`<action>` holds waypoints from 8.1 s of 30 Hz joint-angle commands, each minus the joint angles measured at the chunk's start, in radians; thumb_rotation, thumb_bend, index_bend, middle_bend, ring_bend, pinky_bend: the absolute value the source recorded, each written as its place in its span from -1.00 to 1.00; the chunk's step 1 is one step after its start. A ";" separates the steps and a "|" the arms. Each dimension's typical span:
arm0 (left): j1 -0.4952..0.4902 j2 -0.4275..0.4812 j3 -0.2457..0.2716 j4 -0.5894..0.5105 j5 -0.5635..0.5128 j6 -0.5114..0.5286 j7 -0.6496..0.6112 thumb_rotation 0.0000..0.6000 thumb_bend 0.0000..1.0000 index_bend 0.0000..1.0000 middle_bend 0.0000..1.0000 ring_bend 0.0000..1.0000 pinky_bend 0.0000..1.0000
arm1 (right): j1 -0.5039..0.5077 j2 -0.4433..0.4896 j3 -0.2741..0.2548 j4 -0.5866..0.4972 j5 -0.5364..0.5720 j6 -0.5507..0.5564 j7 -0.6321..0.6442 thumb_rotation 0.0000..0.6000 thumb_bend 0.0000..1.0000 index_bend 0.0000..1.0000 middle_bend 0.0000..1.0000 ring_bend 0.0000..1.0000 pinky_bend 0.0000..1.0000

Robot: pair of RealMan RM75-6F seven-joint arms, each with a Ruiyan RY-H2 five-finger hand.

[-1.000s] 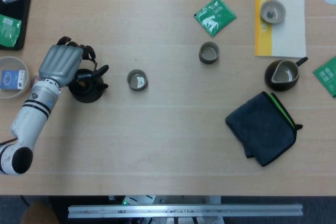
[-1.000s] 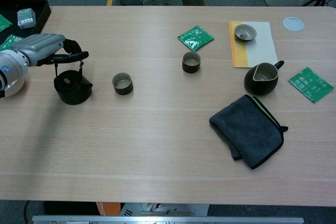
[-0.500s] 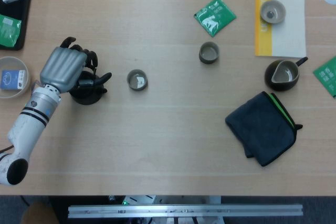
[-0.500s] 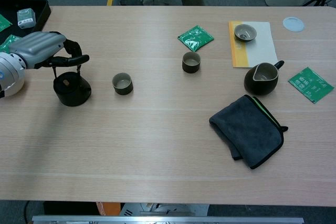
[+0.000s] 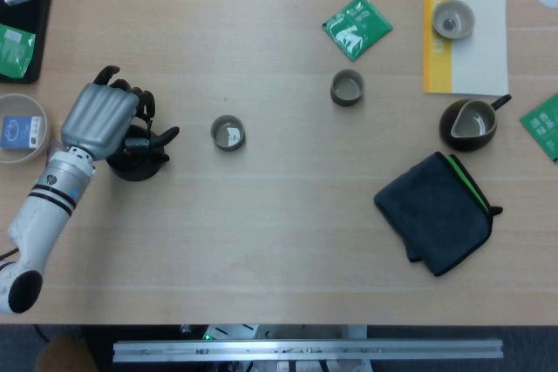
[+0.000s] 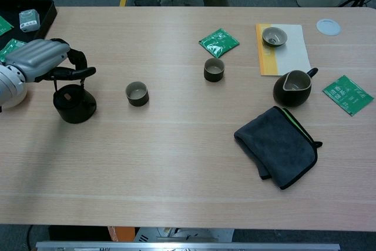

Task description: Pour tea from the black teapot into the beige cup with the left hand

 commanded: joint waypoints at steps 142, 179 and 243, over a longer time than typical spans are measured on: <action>0.256 -0.055 0.103 0.026 0.253 0.251 -0.048 -0.69 -0.70 -0.01 0.09 -0.16 -0.77 | -0.023 -0.001 0.000 -0.002 0.012 0.013 -0.006 1.00 -0.98 -0.52 -0.37 -0.51 -0.64; 0.310 -0.073 0.115 0.052 0.300 0.278 -0.049 -0.68 -0.70 0.00 0.07 -0.18 -0.77 | -0.031 0.007 -0.003 -0.017 0.010 0.015 -0.021 1.00 -0.98 -0.52 -0.37 -0.51 -0.64; 0.294 -0.146 0.112 0.149 0.382 0.264 -0.098 -0.39 -0.70 0.52 0.73 0.29 -0.77 | -0.042 0.000 0.011 0.009 0.034 0.025 0.018 1.00 -0.98 -0.52 -0.37 -0.51 -0.64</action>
